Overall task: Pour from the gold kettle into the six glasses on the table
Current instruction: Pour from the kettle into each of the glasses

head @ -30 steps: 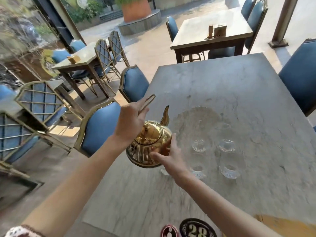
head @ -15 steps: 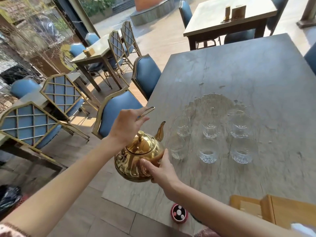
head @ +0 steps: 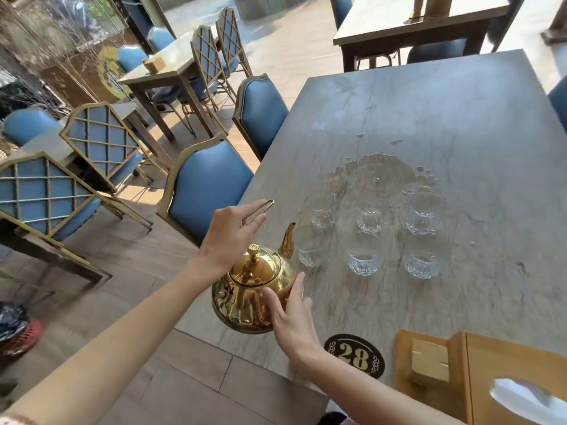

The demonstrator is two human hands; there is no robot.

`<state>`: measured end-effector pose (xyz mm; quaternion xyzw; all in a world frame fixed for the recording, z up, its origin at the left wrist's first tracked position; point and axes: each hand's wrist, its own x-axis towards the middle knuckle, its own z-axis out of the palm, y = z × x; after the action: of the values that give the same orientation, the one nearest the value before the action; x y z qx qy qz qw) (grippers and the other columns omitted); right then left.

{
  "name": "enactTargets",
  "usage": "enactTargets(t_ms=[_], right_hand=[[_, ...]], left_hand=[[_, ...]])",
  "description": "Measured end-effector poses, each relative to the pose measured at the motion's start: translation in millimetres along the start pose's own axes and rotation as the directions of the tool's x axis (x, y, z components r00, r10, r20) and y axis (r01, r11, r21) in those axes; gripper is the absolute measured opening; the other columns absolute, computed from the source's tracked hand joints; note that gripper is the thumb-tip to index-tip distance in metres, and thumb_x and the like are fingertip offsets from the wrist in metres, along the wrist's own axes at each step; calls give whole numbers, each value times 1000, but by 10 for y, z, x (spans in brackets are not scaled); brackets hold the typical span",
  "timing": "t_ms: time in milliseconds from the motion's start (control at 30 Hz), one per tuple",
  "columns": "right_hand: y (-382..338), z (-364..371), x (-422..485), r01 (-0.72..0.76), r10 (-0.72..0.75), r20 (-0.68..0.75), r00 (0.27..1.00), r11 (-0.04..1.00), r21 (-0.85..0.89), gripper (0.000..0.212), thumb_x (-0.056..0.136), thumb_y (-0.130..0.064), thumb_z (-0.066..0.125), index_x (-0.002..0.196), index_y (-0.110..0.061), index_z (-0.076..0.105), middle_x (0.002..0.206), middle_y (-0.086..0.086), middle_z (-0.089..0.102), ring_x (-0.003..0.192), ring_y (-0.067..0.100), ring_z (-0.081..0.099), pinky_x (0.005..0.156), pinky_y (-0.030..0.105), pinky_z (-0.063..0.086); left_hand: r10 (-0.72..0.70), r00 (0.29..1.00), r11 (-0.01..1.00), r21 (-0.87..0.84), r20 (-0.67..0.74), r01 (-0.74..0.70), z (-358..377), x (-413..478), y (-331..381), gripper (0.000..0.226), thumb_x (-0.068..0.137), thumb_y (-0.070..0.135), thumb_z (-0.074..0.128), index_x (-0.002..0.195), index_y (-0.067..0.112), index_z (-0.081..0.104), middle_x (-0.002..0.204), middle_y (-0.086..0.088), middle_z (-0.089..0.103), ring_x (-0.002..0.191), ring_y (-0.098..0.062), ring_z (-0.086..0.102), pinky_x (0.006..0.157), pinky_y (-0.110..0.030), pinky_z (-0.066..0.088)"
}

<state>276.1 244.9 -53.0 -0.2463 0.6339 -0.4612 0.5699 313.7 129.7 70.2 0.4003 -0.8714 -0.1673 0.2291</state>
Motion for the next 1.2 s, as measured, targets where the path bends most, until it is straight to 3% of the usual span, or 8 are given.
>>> enactTargets(t_ms=[67,133,267,333,467,667,1033,1200], right_hand=[[-14,39,-49,38,-39,-29,999,998,-41,88,100,-57,37,158,-25,-21,164,17,8,154,34,15,125,46,16],[-41,72,-56,55,-59,-63,996,996,-73,84,101,-56,31,158,-23,-21,167,15,3,156,36,5,125,48,11],[-45,177,-19,141,-144,-102,984,989,-40,87,100,-58,32,158,-20,-22,168,6,-23,155,26,-21,121,34,-9],[-17,231,-28,221,-228,-120,966,973,-72,94,97,-61,36,158,-19,-22,167,2,-28,154,17,-26,115,26,-13],[34,295,-42,266,-278,-131,952,959,-98,107,87,-68,43,159,-19,-20,168,0,-24,154,15,-24,123,32,-9],[29,418,-107,236,-232,-207,950,972,-6,104,92,-60,51,160,-13,-13,171,7,-9,158,21,-8,129,44,6],[-75,523,-105,102,-60,-247,967,982,162,101,94,-57,51,161,-11,-8,168,11,5,158,26,7,128,45,17],[-119,517,-110,77,-25,-239,971,975,211,100,95,-56,51,161,-11,-8,167,10,6,157,25,8,128,44,16]], left_hand=[[6,1000,1000,-2,-15,-6,17,3,-7,40,92,16,60,130,5,58,102,-25,69,81,-15,66,69,-18,46],[5,1000,1000,4,-16,-5,31,18,-49,41,92,19,59,131,5,57,91,-19,73,51,-2,57,51,-6,45],[-21,999,1000,-14,-25,21,-20,74,-127,41,93,23,58,131,8,58,85,3,66,74,-8,59,70,-21,55],[-21,999,1000,-23,-31,20,-67,105,-153,39,92,21,59,129,7,59,90,4,66,71,-1,56,65,-12,52],[-7,1000,1000,-4,-1,7,-111,158,-187,36,91,20,61,125,5,62,115,-2,69,91,4,58,63,3,44],[3,990,999,31,139,-8,-19,244,-171,35,91,21,61,122,5,65,124,-8,66,116,-15,59,87,-18,43],[-3,934,989,139,358,-50,185,468,-33,32,91,20,61,117,3,68,111,-13,72,80,-14,58,76,-34,51],[-33,917,985,168,399,-37,229,516,5,33,91,21,61,117,2,68,113,-13,71,68,-15,60,64,-21,45]])
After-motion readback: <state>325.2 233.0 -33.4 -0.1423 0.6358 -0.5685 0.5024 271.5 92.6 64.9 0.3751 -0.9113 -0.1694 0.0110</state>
